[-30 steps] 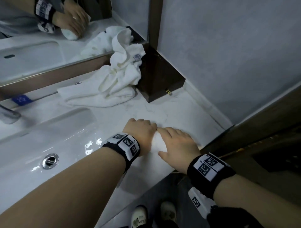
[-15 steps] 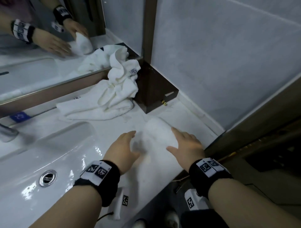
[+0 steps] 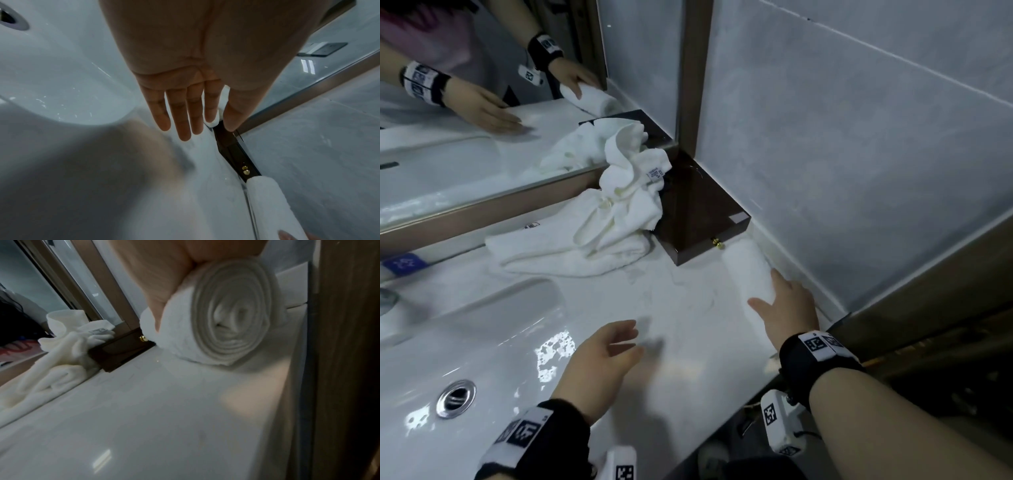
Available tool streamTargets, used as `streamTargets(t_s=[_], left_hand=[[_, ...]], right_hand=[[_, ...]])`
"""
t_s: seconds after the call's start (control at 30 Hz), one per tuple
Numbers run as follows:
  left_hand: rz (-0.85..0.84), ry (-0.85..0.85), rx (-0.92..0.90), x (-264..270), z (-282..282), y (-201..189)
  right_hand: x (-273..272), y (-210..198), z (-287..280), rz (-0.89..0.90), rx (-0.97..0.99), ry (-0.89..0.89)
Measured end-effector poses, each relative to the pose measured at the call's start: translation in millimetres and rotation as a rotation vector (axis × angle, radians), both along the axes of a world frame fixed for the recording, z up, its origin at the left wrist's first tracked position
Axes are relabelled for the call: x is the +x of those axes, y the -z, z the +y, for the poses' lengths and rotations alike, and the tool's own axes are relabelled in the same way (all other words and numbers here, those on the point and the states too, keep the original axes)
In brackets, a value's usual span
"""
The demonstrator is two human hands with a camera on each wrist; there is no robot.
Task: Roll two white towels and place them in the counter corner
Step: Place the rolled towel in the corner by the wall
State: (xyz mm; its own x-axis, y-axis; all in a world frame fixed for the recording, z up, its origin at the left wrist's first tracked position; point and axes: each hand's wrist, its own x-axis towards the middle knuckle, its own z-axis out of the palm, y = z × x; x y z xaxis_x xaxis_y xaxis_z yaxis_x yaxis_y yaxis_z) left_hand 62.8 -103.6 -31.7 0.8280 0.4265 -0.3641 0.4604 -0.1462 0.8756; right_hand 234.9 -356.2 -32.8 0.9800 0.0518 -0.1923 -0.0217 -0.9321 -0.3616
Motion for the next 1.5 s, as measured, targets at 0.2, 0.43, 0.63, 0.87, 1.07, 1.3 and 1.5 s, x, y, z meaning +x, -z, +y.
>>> streamTargets(t_s=[0.2, 0.43, 0.63, 0.87, 1.07, 1.3, 1.5], left_hand=[[0.013, -0.096, -0.031, -2.7, -2.9, 0.1], [-0.003, -0.168, -0.053, 10.9, -4.6, -3.0], [-0.018, -0.237, -0.111, 23.5, -2.9, -7.0], [-0.055, -0.359, -0.283, 30.3, -1.3, -9.2], [-0.071, -0.399, -0.295, 27.1, 5.5, -11.7], [-0.103, -0.467, -0.271, 7.0, 18.0, -20.0], [-0.104, -0.516, -0.270, -7.1, 25.9, -28.4]], right_hand=[[31.2, 0.6, -8.5, -0.049, 0.020, -0.053], [59.3, 5.7, -12.3, -0.154, -0.007, -0.209], [74.7, 8.5, -23.5, -0.251, 0.027, -0.395], [83.0, 8.3, -28.5, -0.342, -0.057, -0.484], [83.1, 7.7, -30.4, -0.303, -0.037, -0.470], [78.9, -5.4, -17.6, -0.165, -0.130, -0.338], [65.7, -31.1, 39.6, -0.230, -0.087, -0.290]])
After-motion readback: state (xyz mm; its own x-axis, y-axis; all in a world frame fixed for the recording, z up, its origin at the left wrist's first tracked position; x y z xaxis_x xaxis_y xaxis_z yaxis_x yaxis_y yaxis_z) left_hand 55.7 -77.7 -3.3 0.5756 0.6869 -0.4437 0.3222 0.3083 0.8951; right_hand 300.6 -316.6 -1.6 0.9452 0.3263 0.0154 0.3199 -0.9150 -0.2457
